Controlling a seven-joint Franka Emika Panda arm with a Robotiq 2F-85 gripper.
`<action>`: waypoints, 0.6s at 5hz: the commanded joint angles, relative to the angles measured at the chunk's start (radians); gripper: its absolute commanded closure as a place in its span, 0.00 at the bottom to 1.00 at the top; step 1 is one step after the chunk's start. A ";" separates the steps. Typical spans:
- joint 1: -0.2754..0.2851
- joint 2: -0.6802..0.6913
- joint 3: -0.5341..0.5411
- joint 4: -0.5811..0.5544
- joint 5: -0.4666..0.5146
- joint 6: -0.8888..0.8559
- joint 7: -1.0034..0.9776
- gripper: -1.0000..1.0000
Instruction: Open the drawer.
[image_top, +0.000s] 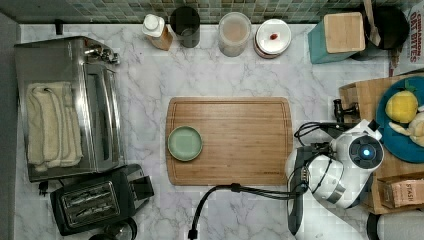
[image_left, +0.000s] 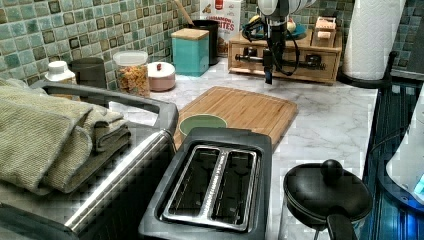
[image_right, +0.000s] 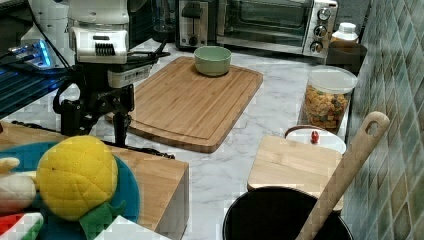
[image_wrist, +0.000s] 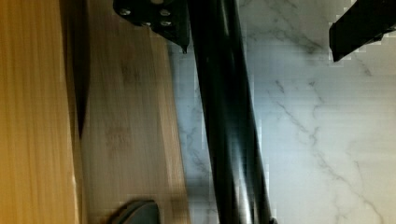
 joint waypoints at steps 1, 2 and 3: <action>0.010 -0.109 0.233 -0.121 0.224 -0.028 -0.307 0.00; 0.053 -0.146 0.287 -0.191 0.266 -0.013 -0.307 0.00; 0.135 -0.220 0.323 -0.286 0.247 -0.005 -0.145 0.00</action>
